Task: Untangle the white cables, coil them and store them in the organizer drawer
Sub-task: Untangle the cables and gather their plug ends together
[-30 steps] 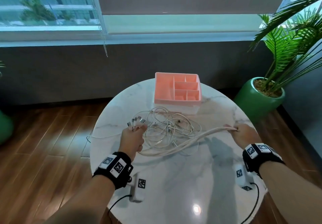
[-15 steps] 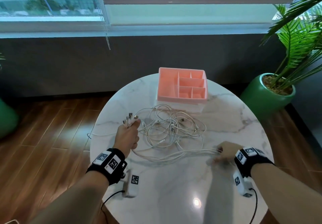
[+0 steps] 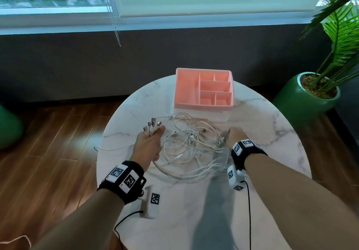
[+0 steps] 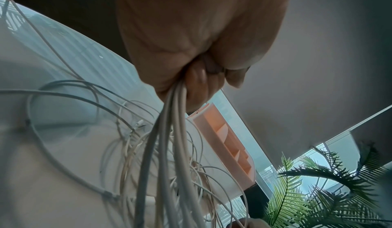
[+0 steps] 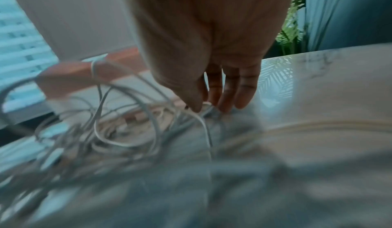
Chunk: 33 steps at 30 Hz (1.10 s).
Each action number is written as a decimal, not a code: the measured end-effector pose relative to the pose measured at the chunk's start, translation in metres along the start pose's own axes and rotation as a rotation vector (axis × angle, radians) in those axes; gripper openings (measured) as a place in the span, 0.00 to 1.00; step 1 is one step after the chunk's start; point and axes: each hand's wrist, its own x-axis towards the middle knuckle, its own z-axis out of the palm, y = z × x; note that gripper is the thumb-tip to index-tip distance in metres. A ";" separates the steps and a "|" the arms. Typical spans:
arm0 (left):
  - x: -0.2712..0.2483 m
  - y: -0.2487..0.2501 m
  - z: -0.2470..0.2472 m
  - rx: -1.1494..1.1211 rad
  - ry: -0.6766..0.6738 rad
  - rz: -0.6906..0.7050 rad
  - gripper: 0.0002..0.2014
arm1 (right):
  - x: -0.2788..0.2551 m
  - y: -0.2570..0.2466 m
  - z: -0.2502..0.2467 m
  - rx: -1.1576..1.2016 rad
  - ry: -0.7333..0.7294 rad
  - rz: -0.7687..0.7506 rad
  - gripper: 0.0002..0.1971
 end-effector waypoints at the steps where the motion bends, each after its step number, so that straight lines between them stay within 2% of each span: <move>1: -0.001 0.000 -0.001 -0.010 -0.019 0.006 0.15 | -0.001 0.001 0.008 0.010 0.021 0.020 0.12; 4: -0.002 0.000 -0.004 -0.025 -0.047 0.023 0.15 | -0.002 0.008 0.015 0.093 -0.010 0.097 0.13; 7: -0.002 0.004 -0.002 -0.045 -0.046 0.031 0.14 | 0.007 0.026 -0.004 0.303 -0.067 0.232 0.13; 9: -0.002 0.009 0.000 -0.077 -0.045 0.040 0.15 | 0.013 0.034 -0.029 0.628 -0.038 0.320 0.10; 11: -0.002 0.016 0.004 -0.109 -0.039 0.047 0.17 | 0.008 0.034 -0.059 1.111 0.047 0.397 0.09; 13: -0.003 0.022 0.008 -0.139 -0.039 0.059 0.18 | -0.011 0.025 -0.094 1.367 0.040 0.334 0.09; 17: -0.007 0.037 0.022 -0.204 -0.090 0.082 0.19 | -0.045 0.001 -0.147 1.434 0.084 -0.019 0.16; 21: -0.014 0.048 0.036 -0.296 -0.147 0.059 0.21 | -0.090 -0.031 -0.170 1.479 0.079 -0.298 0.10; 29: -0.034 0.045 0.050 -0.336 -0.290 -0.001 0.19 | -0.161 -0.101 -0.089 1.228 -0.023 -0.469 0.06; 31: -0.038 0.045 0.049 -0.326 -0.302 -0.023 0.22 | -0.172 -0.110 -0.069 1.192 -0.087 -0.501 0.03; 33: -0.043 0.046 0.045 -0.314 -0.279 -0.012 0.21 | -0.177 -0.112 -0.050 1.169 -0.178 -0.542 0.03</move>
